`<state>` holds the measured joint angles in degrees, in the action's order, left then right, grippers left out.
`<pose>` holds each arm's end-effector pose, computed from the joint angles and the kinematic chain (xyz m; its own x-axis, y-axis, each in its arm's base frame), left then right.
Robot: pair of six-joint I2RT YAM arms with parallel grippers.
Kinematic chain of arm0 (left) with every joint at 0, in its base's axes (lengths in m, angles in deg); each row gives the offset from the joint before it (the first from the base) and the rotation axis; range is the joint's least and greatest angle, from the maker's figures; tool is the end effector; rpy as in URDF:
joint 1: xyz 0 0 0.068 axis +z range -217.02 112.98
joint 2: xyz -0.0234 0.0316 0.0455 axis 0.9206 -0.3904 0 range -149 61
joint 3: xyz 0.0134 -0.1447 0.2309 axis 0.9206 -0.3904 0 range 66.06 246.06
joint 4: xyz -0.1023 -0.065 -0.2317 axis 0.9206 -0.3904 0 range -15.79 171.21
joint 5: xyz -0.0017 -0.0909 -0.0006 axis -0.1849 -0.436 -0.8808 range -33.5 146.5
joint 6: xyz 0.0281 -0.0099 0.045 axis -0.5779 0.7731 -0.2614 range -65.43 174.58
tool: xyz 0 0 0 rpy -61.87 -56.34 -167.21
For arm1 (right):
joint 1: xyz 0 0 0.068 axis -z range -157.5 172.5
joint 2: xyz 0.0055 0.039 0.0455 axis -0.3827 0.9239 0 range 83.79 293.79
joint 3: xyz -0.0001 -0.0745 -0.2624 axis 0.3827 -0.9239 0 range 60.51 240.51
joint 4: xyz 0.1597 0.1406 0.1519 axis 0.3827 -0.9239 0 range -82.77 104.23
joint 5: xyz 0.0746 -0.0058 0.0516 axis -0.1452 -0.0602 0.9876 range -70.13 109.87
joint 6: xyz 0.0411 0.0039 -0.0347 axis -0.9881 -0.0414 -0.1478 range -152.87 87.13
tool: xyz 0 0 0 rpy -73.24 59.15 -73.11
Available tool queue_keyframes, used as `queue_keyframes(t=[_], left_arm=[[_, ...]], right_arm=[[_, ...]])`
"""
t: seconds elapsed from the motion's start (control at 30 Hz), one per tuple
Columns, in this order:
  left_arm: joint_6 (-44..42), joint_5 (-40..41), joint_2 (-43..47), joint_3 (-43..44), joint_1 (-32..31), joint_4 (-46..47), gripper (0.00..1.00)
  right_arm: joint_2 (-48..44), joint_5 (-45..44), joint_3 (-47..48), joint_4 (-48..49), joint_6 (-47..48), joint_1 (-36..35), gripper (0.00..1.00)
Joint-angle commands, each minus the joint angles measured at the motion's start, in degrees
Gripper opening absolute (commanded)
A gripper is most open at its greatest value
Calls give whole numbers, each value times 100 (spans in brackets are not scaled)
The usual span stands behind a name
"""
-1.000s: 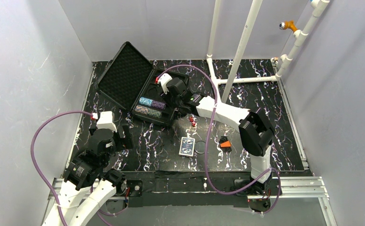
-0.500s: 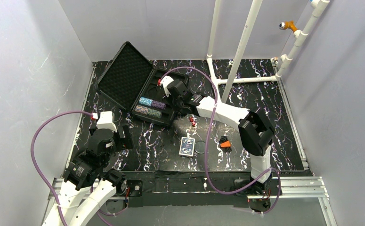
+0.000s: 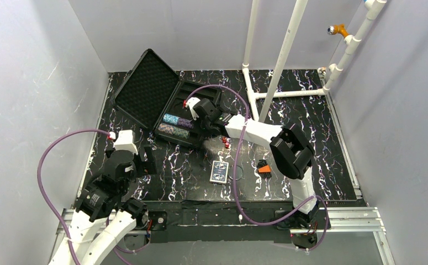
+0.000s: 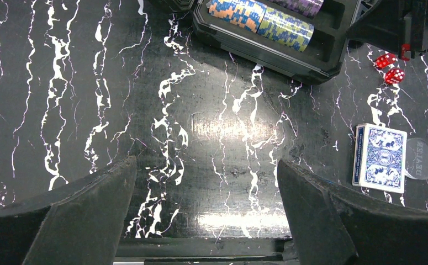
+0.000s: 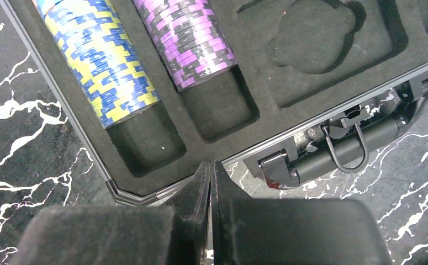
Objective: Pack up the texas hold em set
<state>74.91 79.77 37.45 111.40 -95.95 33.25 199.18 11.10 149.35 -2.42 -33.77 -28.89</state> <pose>0.0759 -0.0260 0.3185 -0.4084 -0.1390 -0.9021 -0.0085 0.9889 -0.1485 0.2905 0.3551 0.2213 -0.4383 -0.5238 -0.7305 -0.6960 0.7120 -0.0929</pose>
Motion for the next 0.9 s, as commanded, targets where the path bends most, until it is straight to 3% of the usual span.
queue_keyframes(t=[0.0, 0.4, 0.87], left_arm=[[-55, 7, -162, -34, 35, 39, 98], [-69, 16, -274, -35, 95, 50, 98], [-72, -6, -270, -40, 133, 58, 98]], right_arm=[[92, 255, 295, -41, -70, 24, 6], [455, 824, 674, 44, -172, 24, 6], [704, 834, 996, 383, -252, 25, 6]])
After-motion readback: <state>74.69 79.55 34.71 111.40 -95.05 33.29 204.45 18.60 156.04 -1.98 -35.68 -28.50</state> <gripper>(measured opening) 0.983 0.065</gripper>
